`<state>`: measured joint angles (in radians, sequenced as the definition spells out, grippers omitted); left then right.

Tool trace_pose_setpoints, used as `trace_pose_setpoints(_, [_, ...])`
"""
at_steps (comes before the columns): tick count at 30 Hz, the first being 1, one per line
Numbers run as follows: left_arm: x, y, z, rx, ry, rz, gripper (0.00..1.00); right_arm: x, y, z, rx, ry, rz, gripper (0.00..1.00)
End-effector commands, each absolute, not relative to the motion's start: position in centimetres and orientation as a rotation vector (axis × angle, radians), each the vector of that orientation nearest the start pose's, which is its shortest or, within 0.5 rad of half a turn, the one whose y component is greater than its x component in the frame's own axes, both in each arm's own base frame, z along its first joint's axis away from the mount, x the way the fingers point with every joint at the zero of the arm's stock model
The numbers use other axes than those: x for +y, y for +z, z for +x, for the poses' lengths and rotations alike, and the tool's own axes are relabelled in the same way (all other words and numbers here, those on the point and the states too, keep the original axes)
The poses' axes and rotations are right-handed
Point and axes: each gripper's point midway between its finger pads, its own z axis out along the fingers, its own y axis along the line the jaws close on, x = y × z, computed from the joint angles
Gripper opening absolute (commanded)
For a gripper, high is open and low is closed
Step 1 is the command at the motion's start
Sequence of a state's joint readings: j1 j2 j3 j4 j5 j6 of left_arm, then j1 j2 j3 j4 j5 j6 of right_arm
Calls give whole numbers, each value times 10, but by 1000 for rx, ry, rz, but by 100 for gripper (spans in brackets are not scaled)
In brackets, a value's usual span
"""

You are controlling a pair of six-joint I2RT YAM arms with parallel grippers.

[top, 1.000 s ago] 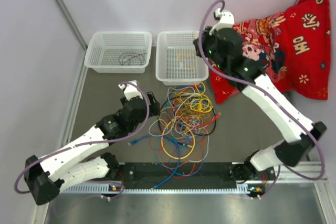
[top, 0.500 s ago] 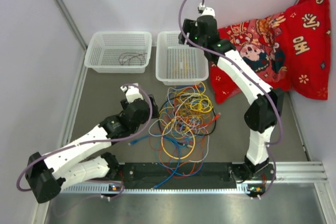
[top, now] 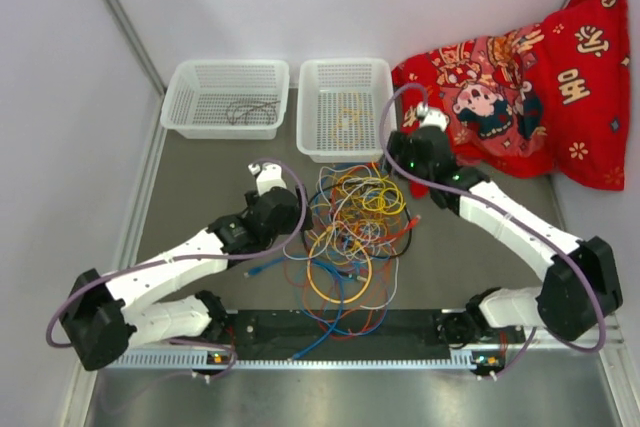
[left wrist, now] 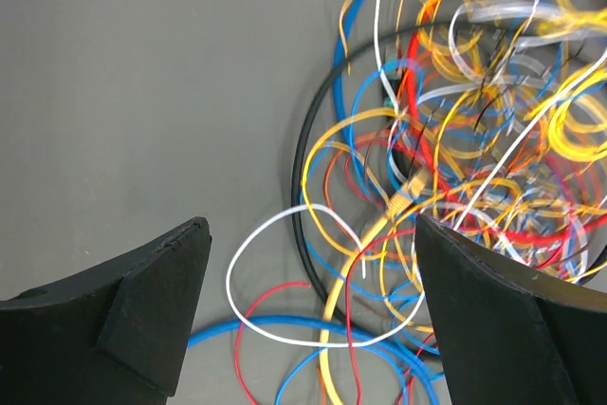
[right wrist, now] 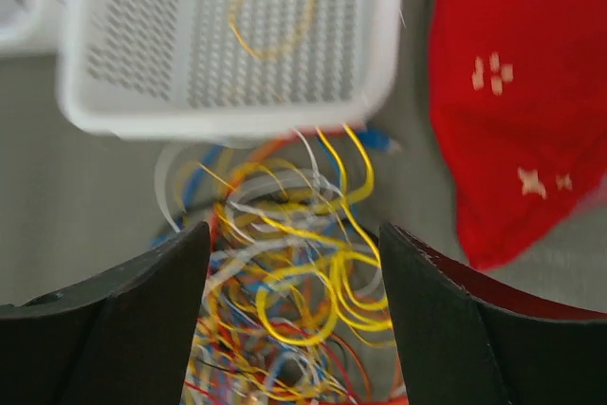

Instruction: Untangle the cables

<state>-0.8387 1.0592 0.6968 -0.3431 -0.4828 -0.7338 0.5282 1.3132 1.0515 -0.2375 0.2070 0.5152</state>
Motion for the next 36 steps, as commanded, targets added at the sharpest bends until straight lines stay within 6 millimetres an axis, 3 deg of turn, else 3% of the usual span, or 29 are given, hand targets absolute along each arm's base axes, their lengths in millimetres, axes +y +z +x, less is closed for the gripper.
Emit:
trace_pose_setpoints(1, [-207, 129, 248, 2230, -397, -104, 93, 188, 153, 335, 2166, 449, 152, 71])
trace_pose_setpoints(6, [-213, 126, 248, 2254, -414, -90, 93, 183, 121, 328, 2214, 411, 148, 69])
trace_pose_setpoints(10, [-213, 127, 247, 2259, -417, -96, 92, 183, 104, 333, 2250, 364, 147, 63])
trace_pose_setpoints(11, [-213, 126, 246, 2262, -415, -97, 92, 184, 100, 335, 2261, 361, 140, 53])
trace_pose_setpoints(13, [-212, 125, 245, 2267, -411, -103, 92, 188, 98, 339, 2257, 374, 132, 45])
trace_pose_setpoints(16, [-211, 124, 244, 2272, -407, -108, 92, 191, 93, 344, 2267, 358, 108, 25])
trace_pose_setpoints(17, [-210, 124, 244, 2272, -405, -110, 92, 190, 91, 345, 2272, 348, 104, 11])
trace_pose_setpoints(19, [-209, 124, 244, 2271, -402, -117, 92, 190, 100, 350, 2255, 336, 98, 1])
trace_pose_setpoints(21, [-208, 128, 245, 2261, -405, -121, 92, 189, 110, 349, 2235, 337, 97, 0])
trace_pose_setpoints(24, [-206, 135, 245, 2239, -413, -132, 92, 188, 154, 344, 2147, 376, 92, 0])
trace_pose_setpoints(28, [-203, 153, 250, 2167, -439, -152, 92, 205, 242, 318, 1972, 473, 13, 0])
trace_pose_setpoints(30, [-200, 170, 252, 2108, -458, -157, 93, 208, 307, 300, 1828, 548, -14, 0])
trace_pose_setpoints(32, [-199, 193, 255, 2028, -503, -172, 93, 215, 349, 276, 1740, 599, -80, 0])
trace_pose_setpoints(33, [-196, 201, 257, 1996, -497, -167, 93, 216, 386, 266, 1671, 641, -90, 0])
trace_pose_setpoints(35, [-188, 226, 257, 1920, -522, -191, 93, 220, 413, 250, 1635, 660, -148, 0])
trace_pose_setpoints(36, [-184, 238, 258, 1883, -522, -199, 94, 216, 445, 242, 1578, 695, -142, 0])
